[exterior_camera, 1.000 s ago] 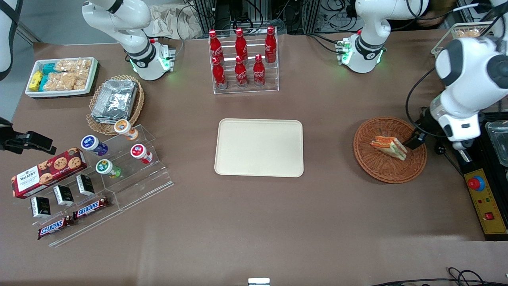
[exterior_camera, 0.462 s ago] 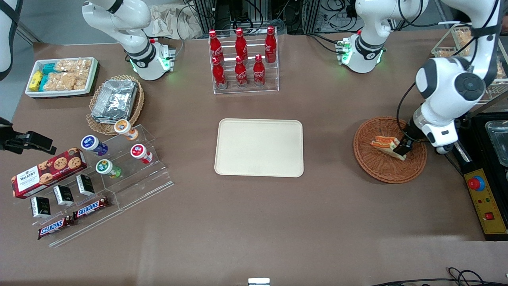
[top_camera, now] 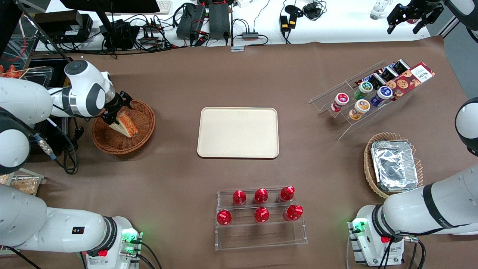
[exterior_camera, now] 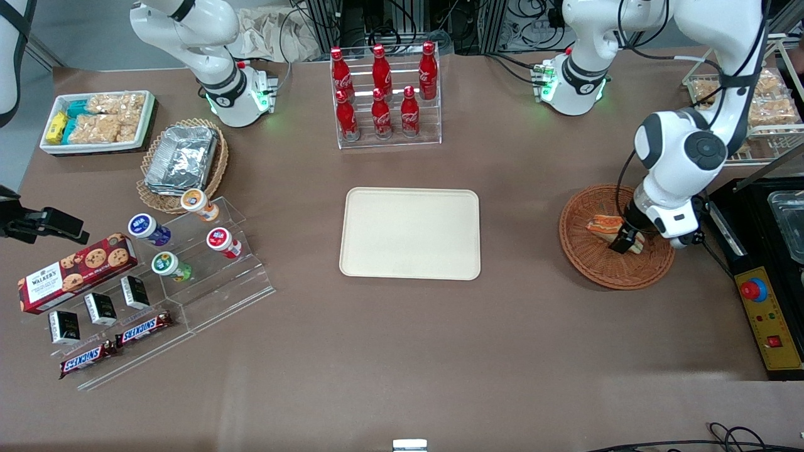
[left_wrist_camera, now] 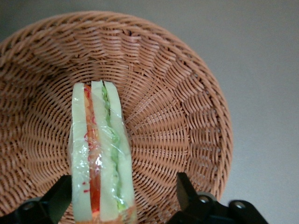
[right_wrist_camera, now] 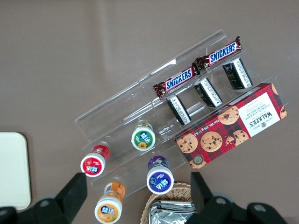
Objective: Place sandwich from basket to tray
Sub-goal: 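Lower the left gripper and close it on the sandwich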
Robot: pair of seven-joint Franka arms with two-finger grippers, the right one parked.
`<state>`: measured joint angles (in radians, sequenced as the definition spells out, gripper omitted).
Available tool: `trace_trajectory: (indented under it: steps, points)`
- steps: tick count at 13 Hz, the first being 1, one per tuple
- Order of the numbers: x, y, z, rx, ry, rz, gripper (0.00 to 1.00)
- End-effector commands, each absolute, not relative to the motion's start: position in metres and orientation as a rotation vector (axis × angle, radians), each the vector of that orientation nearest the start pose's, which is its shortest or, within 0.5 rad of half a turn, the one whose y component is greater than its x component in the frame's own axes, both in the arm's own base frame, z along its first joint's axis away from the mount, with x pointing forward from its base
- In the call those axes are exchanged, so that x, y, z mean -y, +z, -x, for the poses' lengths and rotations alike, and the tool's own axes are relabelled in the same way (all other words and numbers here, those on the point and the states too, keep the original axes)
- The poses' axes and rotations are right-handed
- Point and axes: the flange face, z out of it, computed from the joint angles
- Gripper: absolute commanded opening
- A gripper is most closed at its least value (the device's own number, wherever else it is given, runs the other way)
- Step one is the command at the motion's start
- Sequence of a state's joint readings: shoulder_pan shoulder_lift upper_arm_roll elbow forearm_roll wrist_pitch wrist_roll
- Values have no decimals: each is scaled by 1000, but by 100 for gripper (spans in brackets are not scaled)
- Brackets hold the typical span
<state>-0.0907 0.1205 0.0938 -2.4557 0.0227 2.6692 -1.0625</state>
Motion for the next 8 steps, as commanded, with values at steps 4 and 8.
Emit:
trace_trajectory:
  steps: [4,8]
  points:
    - [-3,257,-494,1612,-178,2738,0]
    - [-5,317,-505,1514,-162,2784,0]
